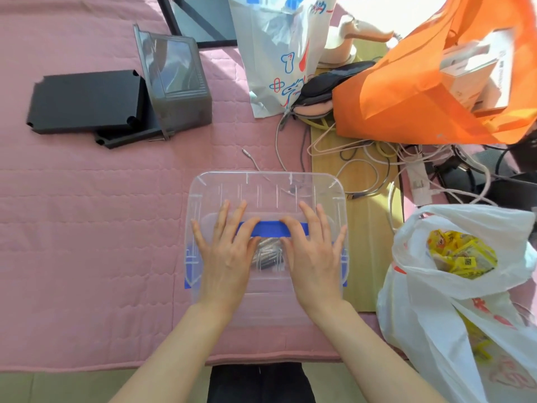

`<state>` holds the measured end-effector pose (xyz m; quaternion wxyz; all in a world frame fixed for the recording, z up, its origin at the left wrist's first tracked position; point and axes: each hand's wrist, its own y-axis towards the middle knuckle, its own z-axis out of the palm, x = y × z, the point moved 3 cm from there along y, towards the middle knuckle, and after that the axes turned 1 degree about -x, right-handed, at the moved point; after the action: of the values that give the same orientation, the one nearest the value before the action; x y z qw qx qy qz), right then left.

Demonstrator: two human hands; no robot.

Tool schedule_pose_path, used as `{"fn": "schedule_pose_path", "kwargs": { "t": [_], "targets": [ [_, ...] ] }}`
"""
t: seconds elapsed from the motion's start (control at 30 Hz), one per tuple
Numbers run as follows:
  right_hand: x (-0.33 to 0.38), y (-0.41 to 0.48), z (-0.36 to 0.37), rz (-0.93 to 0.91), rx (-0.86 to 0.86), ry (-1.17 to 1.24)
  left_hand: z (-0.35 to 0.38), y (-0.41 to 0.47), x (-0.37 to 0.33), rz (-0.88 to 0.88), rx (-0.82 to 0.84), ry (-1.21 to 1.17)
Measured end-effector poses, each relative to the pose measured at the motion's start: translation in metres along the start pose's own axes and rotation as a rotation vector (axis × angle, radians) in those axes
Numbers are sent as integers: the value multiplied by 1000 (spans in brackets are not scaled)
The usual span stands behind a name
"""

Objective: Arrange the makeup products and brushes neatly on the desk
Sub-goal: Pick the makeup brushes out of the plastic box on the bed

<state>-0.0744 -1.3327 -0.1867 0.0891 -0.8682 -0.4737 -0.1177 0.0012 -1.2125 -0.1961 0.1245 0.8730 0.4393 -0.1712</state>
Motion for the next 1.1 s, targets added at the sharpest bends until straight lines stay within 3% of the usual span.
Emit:
{"fn": "schedule_pose_path", "kwargs": {
  "t": [0.2,0.5,1.1],
  "targets": [
    [4,62,-7,9,-20,34,-7,62,2,12,-19,-2],
    [9,144,11,-17,96,30,11,136,30,-38,26,-38],
    [-11,189,128,69,420,41,122,166,100,-129,396,53]
  ]
}}
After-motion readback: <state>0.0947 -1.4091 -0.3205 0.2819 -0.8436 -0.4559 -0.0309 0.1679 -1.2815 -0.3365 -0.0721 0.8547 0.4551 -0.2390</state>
